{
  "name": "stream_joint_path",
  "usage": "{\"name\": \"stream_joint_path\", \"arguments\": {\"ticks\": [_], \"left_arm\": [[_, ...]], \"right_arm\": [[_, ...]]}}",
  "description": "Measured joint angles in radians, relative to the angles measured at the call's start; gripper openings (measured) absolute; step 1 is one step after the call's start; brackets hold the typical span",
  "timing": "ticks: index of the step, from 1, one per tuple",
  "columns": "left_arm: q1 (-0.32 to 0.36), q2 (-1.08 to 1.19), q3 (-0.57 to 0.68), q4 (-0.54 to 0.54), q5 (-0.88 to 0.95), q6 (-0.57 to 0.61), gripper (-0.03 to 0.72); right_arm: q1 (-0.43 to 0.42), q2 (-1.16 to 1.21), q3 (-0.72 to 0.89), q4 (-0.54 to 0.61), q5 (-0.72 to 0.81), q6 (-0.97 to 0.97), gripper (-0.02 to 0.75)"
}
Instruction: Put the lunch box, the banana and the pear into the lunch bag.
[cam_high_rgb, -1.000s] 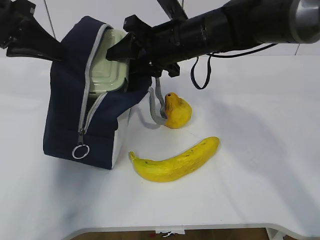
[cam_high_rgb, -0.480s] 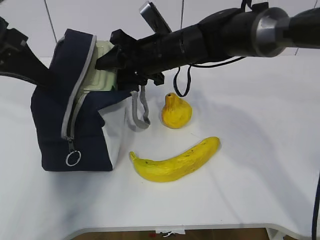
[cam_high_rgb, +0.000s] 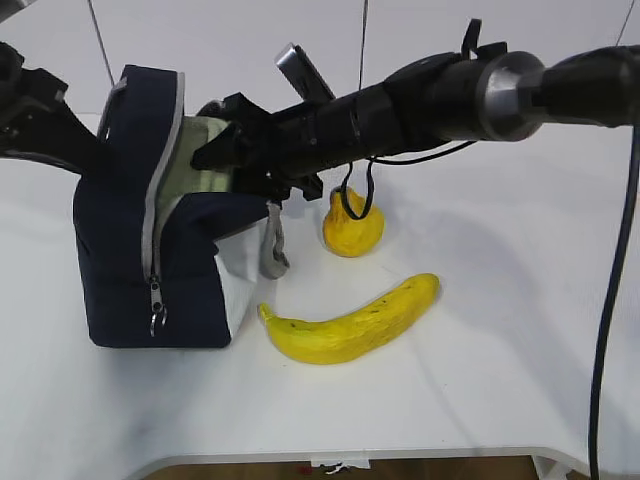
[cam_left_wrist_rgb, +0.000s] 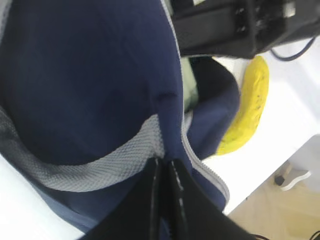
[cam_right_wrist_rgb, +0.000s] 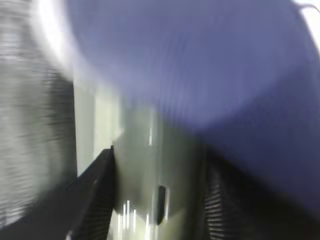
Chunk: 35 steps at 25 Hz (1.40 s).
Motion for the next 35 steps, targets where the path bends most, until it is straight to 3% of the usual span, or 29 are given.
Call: {"name": "stream_joint_path", "arguments": {"ticks": [15,27,31,35], "left_arm": [[0.000,0.001,0.000,-0.009,0.000,0.000,-0.006],[0.000,0.001,0.002,-0.009,0.002,0.000,-0.006],[0.000,0.001,0.002,-0.009,0.002,0.000,-0.006],[0.000,0.001,0.002,-0.009,0.002,0.001,-0.006]], "right_arm": [[0.000,0.079,-0.012,-0.016,0.005,0.034,0.370],[0.002,0.079,-0.174,-0.396,0.117,0.250,0.459],[0.002,0.079,-0.252,-0.503,0.171,0.321,0.524],[0.002,0.079,-0.332,-0.567,0.238,0.361,0.540]]}}
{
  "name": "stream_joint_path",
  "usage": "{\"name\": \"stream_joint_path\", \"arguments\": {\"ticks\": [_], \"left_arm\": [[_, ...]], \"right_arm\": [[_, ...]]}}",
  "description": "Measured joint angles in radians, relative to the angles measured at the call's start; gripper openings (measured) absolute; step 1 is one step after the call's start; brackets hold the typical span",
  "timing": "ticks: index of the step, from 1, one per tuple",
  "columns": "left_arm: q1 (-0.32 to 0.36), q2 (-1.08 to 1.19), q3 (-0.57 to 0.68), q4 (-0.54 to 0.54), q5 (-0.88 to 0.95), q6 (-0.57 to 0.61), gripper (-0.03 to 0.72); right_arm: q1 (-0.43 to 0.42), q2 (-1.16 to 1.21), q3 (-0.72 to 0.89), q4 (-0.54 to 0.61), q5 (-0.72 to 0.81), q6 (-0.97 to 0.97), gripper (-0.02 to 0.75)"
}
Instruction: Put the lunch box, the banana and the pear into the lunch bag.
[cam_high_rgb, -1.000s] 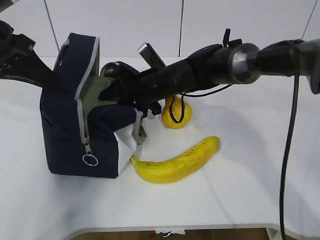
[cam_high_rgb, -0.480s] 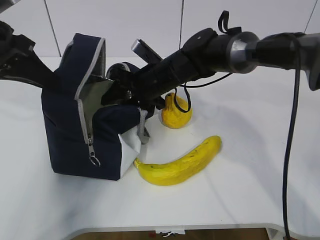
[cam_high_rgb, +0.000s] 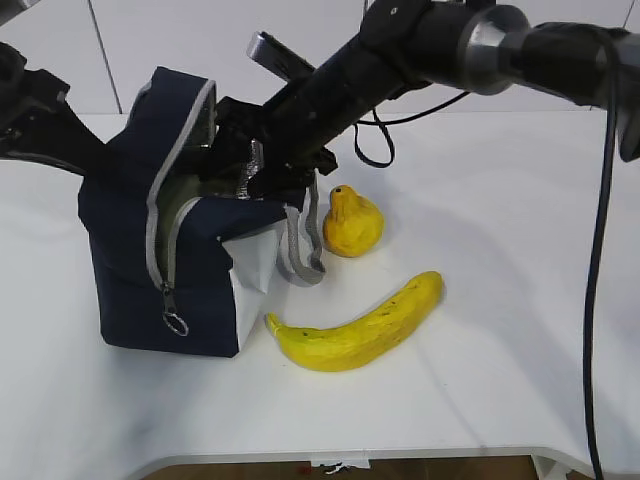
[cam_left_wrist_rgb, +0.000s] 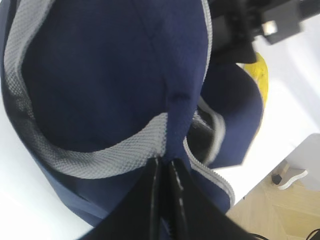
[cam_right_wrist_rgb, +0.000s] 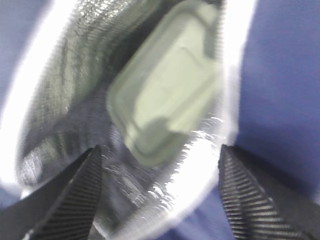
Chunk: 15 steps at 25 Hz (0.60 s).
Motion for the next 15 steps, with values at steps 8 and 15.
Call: {"name": "stream_joint_path", "arguments": {"ticks": [8,15], "left_arm": [[0.000,0.000,0.000,0.003,0.000,0.000,-0.006],[0.000,0.000,0.000,0.006,0.000,0.000,-0.006]], "right_arm": [[0.000,0.000,-0.206,-0.185,0.197,0.106,0.546],[0.000,0.000,-0.368,-0.317,0.229,0.210,0.546]]}}
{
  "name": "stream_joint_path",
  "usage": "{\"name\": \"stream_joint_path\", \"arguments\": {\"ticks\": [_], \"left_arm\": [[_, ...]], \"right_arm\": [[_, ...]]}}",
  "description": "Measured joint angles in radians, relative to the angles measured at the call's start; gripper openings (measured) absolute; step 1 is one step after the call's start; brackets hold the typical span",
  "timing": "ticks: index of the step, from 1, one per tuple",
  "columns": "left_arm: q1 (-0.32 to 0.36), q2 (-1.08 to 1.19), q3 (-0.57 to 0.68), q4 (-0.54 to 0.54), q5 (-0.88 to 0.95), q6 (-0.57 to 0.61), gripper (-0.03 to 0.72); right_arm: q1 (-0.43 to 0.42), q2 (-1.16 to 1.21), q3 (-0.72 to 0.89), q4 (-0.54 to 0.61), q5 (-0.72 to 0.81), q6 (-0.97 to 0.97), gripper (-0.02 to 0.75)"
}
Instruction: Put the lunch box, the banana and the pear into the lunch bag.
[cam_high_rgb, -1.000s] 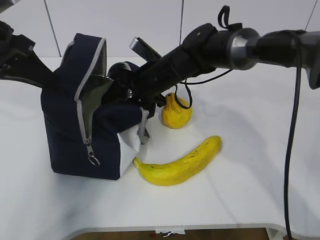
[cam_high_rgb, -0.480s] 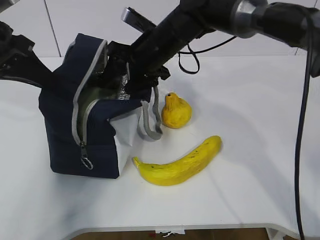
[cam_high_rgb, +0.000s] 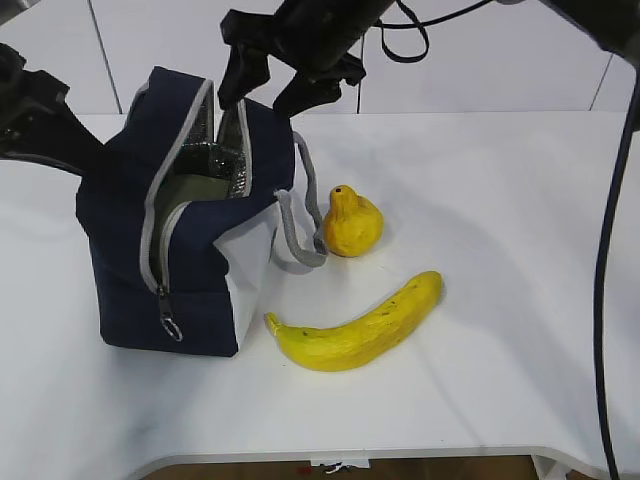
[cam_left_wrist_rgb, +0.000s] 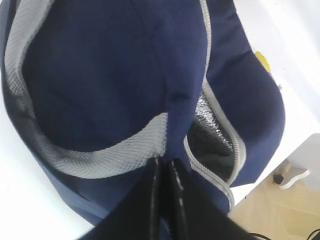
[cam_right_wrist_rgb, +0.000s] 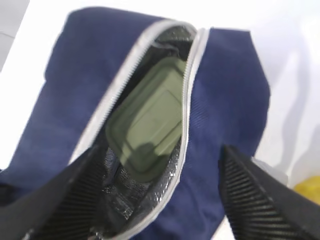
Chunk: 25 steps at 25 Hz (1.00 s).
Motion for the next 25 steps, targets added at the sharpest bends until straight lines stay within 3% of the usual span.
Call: {"name": "stream_joint_path", "arguments": {"ticks": [12,18,25], "left_arm": [[0.000,0.000,0.000,0.035,0.000,0.000,-0.006],[0.000,0.000,0.000,0.036,0.000,0.000,-0.006],[0.000,0.000,0.000,0.040,0.000,0.000,-0.006]], "right_arm": [[0.000,-0.131,0.059,-0.084,0.015,0.027,0.546],[0.000,-0.304,0.317,-0.157,0.015,-0.024,0.546],[0.000,-0.459,0.591,-0.171,0.015,-0.278,0.546]]}}
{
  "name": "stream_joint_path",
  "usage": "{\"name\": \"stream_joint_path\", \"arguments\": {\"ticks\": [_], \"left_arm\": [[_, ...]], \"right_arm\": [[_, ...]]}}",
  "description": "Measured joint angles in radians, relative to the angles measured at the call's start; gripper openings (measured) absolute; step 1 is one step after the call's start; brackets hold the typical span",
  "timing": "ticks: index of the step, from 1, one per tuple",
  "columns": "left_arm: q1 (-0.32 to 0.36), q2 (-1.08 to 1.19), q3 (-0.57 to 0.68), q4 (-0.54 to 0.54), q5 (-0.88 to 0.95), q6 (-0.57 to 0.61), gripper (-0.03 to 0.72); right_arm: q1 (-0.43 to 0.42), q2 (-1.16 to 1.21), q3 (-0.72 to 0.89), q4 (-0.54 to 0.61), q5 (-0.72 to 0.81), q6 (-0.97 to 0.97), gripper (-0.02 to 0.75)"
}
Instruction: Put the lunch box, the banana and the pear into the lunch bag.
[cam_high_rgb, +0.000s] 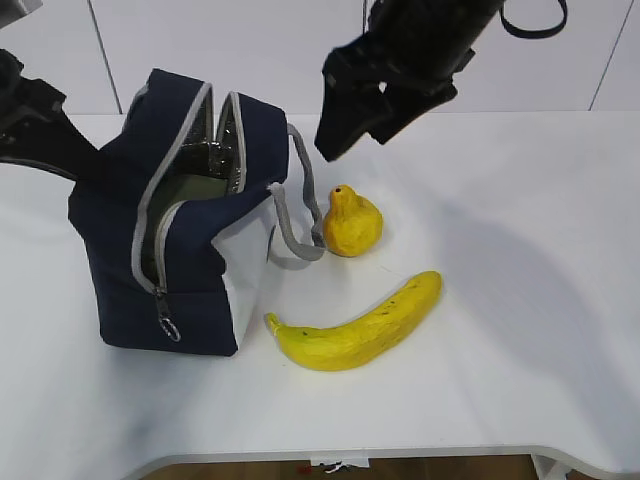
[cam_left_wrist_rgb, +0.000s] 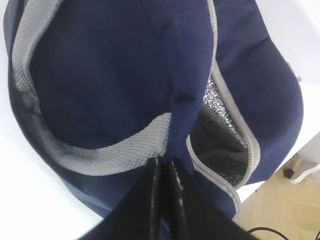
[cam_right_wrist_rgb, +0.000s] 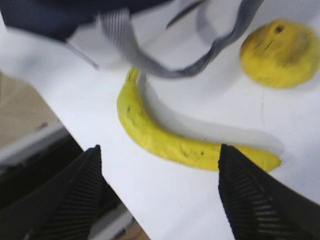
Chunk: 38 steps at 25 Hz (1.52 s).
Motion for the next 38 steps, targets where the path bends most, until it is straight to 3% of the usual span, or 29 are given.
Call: {"name": "stream_joint_path", "arguments": {"ticks": [11,21,26,38], "left_arm": [[0.000,0.000,0.000,0.006,0.000,0.000,-0.006],[0.000,0.000,0.000,0.013,0.000,0.000,-0.006],[0.000,0.000,0.000,0.029,0.001,0.002,-0.006],[0.000,0.000,0.000,0.047,0.016,0.001,-0.006]], "right_arm": [[0.000,-0.062,0.311,-0.007,-0.008,-0.404,0.546],[0.002,-0.041,0.318,0.027,-0.019,-0.649,0.546],[0.042,-0.004,0.318,0.029,-0.075,-0.773,0.546],[0.070,0.099,0.318,0.027,-0.129,-0.830,0.547]]}}
